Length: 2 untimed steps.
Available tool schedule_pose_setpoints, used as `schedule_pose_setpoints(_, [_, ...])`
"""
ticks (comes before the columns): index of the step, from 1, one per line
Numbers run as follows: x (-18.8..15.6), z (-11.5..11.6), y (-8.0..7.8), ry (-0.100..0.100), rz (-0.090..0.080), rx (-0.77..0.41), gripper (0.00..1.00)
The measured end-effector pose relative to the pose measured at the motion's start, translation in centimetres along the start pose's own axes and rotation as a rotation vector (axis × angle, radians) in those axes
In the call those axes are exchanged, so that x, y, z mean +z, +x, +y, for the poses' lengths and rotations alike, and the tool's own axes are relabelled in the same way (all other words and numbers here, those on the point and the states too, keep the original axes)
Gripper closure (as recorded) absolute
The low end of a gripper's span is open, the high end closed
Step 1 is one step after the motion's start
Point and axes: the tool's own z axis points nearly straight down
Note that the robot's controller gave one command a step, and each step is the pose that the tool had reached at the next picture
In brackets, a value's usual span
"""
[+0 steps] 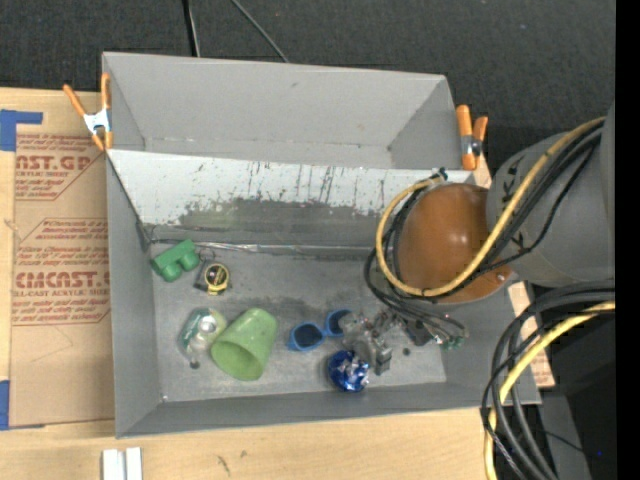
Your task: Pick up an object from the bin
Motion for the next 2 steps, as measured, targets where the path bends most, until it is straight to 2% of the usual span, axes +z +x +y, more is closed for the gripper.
schedule_pose_setpoints(1, [0.1,0.1,0.1,-0.002,0.003,-0.001,0.0])
schedule_pose_setpoints(2, [0.9,2.5,-0.1,-0.002,0.003,-0.177,0.0])
